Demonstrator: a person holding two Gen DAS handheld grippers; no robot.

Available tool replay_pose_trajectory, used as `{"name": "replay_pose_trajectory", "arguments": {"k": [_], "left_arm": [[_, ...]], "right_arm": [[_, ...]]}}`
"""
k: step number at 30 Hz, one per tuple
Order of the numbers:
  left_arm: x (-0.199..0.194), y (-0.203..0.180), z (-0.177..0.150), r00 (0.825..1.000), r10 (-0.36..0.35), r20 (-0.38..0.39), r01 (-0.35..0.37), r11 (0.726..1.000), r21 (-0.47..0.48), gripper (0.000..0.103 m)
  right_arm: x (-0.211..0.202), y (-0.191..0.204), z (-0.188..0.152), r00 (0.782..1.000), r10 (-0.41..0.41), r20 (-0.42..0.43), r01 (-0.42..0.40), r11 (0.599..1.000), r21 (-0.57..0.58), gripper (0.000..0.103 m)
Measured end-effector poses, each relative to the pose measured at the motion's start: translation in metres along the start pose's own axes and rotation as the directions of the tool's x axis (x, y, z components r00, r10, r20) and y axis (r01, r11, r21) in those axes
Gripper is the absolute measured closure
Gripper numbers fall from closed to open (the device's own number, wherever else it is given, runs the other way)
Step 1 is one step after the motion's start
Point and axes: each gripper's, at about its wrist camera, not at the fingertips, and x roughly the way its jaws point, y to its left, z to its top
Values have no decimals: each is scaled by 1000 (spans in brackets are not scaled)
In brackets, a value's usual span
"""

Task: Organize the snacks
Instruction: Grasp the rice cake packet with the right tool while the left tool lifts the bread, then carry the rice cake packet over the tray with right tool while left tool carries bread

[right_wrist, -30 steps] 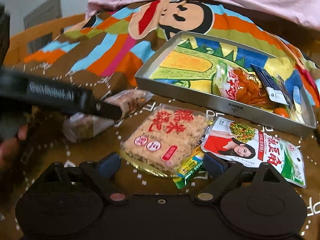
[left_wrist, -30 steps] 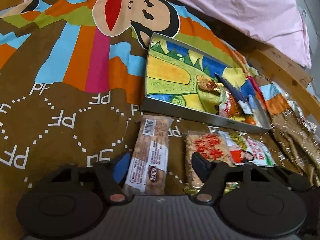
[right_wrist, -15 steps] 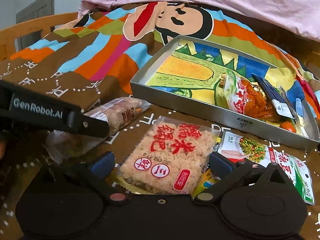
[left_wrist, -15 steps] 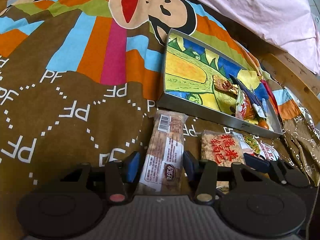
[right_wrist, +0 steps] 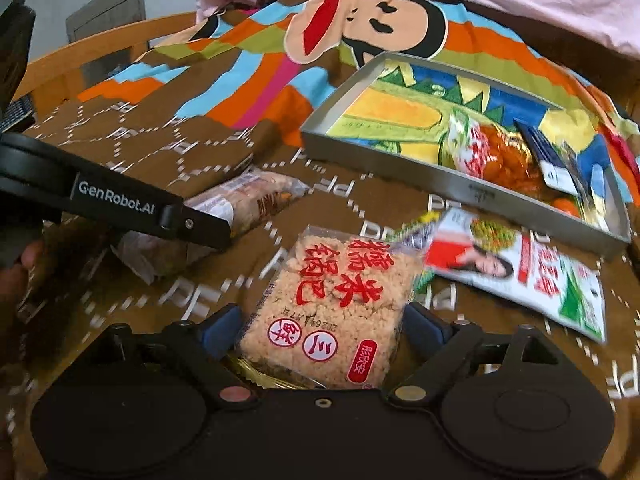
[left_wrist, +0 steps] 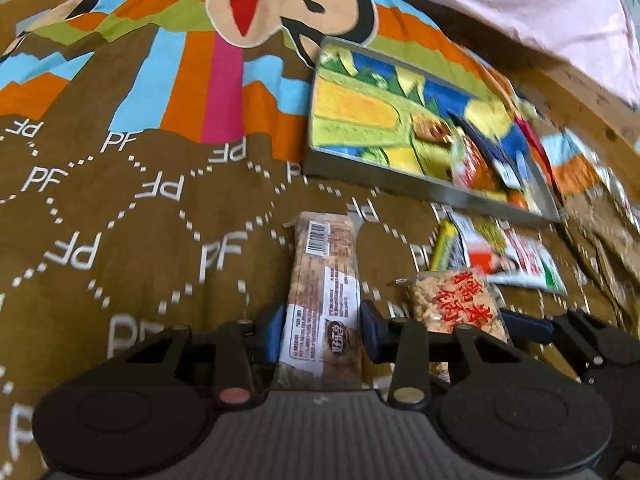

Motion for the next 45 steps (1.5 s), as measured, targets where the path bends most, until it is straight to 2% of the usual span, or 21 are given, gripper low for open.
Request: {"name": "replay_pose_trajectory", "arguments": {"k": [6,9,11,13,18,23,28,31,36,39,45], "left_arm": [[-10,-13,-8,999,17,-48,-15,999,37,61],[-3,-16,-5,998,32,-58,-31,999,17,58],[2,-18,-2,998,33,-56,-32,999,17,46],[7,-20,0,998,38,-44,-37,999,24,41],[19,-20,3,997,51,-51,-51,999,-1,42],[12,-17,-1,996,61,-58,-61,998,2,59],[1,-30,-6,992,107,-60,-105,994,41,60],[-10,-40,-9,992,111,-63,-107,993,54,60],[-30,-45,-16,995,70,-75,-72,997,-32,61],[-39,-48,-18,995,79,-66,-84,994,-68,61],[-52,-70,-15,996,87,-10,-87,994,-73,61]], "right_arm": [[-17,-3,-15,1000,21,-13,-21,1000,7,13],[-15,-6,-17,1000,22,-11,-22,999,32,10],[-11,-8,-17,1000,17,-9,-17,999,49,5],[-5,-9,-16,1000,7,-11,-7,998,66,5],[2,-11,-17,1000,-5,-7,6,993,115,4],[-1,-5,-19,999,-32,-7,33,995,95,17],[-12,-4,-24,1000,-11,-19,12,996,94,19],[-23,-4,-26,1000,6,-12,-5,995,97,19],[-53,0,-33,999,-4,50,2,999,38,19],[-73,-2,-37,995,-36,98,36,999,3,19],[-111,-33,-35,976,-95,199,84,995,59,19]]}}
